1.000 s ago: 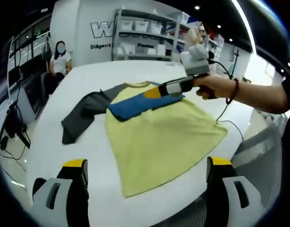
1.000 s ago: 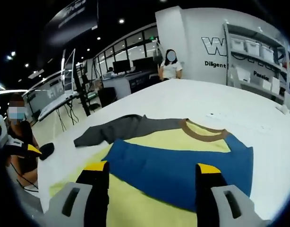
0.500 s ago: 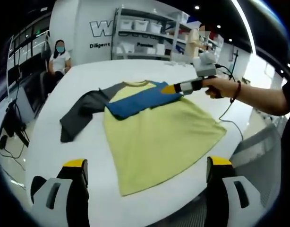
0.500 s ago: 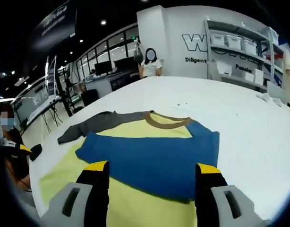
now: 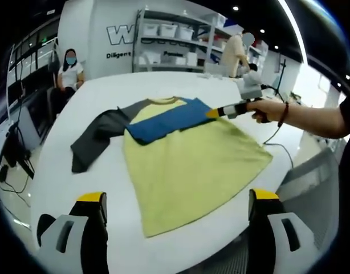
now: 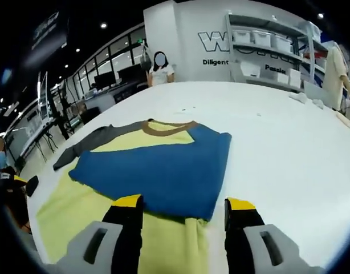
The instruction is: Fold the garment on the visible template until the final outline fits inside the template.
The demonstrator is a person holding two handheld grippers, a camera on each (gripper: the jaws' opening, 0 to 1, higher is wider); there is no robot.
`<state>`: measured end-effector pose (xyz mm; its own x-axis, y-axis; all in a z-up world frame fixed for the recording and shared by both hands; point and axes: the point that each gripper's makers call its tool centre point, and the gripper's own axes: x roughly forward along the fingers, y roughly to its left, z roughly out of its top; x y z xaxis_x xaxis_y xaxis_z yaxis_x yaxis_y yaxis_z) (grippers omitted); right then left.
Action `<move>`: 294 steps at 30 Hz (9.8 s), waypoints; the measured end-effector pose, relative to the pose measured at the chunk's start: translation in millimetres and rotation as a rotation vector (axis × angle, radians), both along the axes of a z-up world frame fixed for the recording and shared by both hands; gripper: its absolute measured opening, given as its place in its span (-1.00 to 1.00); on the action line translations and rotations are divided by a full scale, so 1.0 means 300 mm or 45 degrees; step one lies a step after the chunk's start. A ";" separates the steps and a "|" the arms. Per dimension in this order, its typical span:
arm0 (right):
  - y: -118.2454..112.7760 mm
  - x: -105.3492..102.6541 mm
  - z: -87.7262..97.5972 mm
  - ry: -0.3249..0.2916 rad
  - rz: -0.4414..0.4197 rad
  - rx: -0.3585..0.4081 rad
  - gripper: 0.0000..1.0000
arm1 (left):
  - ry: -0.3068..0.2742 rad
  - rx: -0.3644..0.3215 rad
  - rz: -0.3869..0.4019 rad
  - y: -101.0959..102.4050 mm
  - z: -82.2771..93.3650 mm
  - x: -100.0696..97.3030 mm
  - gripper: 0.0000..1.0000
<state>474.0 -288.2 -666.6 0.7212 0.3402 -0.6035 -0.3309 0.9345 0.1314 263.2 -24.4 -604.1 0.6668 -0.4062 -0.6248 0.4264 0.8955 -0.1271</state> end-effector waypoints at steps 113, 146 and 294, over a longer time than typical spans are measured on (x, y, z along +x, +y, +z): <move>-0.370 -0.074 0.158 -0.047 -0.054 0.073 0.62 | -0.005 0.026 0.040 0.044 0.008 0.046 0.97; -0.243 -0.434 0.322 -0.048 0.233 0.190 0.99 | -0.073 0.061 0.209 0.244 0.060 0.264 0.90; -0.337 -0.521 0.258 0.032 0.173 0.039 0.82 | 0.004 0.313 0.498 0.606 -0.197 0.744 -1.00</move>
